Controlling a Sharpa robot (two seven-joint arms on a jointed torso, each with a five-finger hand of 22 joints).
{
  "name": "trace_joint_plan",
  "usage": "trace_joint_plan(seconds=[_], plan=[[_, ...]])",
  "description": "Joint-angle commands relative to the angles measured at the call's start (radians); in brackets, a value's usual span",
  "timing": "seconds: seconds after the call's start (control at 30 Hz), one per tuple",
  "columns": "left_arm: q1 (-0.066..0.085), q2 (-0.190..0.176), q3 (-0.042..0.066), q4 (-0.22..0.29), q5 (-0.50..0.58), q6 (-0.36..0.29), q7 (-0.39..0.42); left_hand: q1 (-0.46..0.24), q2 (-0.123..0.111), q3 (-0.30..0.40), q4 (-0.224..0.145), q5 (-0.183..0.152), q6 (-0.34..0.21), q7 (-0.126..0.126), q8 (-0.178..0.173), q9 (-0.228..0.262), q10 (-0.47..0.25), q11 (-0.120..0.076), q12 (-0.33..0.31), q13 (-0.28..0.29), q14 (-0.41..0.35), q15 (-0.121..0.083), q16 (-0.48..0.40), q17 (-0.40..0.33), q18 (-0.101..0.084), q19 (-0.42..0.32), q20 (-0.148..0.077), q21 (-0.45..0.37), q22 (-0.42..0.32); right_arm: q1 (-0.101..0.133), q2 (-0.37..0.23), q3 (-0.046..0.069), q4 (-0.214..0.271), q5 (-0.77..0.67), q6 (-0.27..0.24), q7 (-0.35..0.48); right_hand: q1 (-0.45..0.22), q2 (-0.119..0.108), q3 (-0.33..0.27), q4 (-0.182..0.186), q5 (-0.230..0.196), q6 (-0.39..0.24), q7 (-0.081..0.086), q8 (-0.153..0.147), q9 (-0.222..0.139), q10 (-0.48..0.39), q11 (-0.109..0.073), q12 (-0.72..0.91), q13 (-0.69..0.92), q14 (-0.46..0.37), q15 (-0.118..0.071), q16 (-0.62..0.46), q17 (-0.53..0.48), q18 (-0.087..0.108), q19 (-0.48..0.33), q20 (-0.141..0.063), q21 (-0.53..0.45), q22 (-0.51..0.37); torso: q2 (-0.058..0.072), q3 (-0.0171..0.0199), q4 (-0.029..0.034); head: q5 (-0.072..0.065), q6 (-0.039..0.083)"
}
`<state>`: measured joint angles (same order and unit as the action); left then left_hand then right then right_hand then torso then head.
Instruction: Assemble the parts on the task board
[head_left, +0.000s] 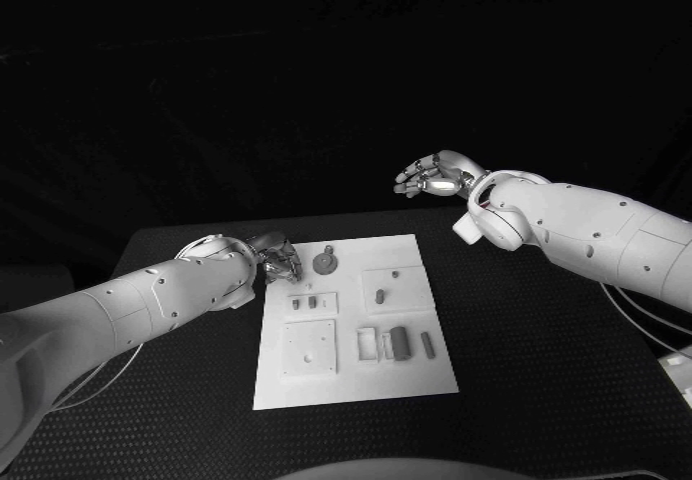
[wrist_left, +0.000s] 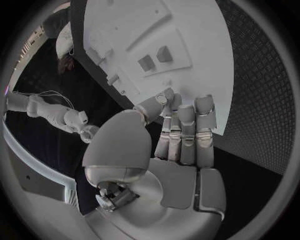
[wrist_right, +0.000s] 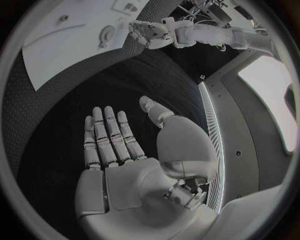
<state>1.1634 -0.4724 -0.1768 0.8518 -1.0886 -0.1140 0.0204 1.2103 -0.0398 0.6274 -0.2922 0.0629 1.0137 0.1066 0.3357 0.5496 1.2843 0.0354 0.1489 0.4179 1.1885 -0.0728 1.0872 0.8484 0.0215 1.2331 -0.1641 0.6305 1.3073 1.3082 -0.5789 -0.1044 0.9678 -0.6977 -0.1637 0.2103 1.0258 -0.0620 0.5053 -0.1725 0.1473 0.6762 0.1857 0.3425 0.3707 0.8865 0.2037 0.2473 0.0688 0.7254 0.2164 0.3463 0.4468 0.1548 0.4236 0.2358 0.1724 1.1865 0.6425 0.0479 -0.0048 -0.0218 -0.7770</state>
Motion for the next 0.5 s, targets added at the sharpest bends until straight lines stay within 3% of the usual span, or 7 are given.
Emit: trace_joint_plan(seconds=[0.03,0.5], plan=[[-0.005,0.011,-0.001,-0.006,-0.011,0.009,0.014,-0.004,0.009,0.004,0.005,0.003,0.015,0.006,0.002,0.001,0.006,0.0,-0.006,0.001,0.001,-0.002,-0.001,-0.001,0.093,0.001,-0.005,0.002,0.022,0.0,0.003,0.0,0.001,-0.007,0.012,0.008,0.002,-0.003,-0.004,-0.003,0.001,-0.003,0.039,0.003,-0.001,0.007,0.001,-0.004,0.0,0.009,0.0,-0.005,0.001,-0.004,0.005,0.002,-0.006,0.001,0.0,0.0003,-0.0012,-0.001,0.0],[-0.017,0.036,-0.003,-0.022,-0.006,0.011,0.017,-0.006,0.011,0.004,0.005,0.002,0.014,0.006,0.002,0.002,0.007,0.0,-0.008,0.001,0.001,-0.002,-0.001,-0.001,0.092,0.001,-0.006,0.001,0.021,0.0,0.006,0.0,-0.001,-0.007,0.012,0.009,0.002,-0.003,-0.004,-0.003,0.001,-0.004,0.039,0.004,-0.002,0.007,0.001,-0.004,0.0,0.01,0.0,-0.005,0.001,-0.004,0.006,0.002,-0.007,0.002,0.0,0.0015,-0.0016,-0.005,-0.003]])
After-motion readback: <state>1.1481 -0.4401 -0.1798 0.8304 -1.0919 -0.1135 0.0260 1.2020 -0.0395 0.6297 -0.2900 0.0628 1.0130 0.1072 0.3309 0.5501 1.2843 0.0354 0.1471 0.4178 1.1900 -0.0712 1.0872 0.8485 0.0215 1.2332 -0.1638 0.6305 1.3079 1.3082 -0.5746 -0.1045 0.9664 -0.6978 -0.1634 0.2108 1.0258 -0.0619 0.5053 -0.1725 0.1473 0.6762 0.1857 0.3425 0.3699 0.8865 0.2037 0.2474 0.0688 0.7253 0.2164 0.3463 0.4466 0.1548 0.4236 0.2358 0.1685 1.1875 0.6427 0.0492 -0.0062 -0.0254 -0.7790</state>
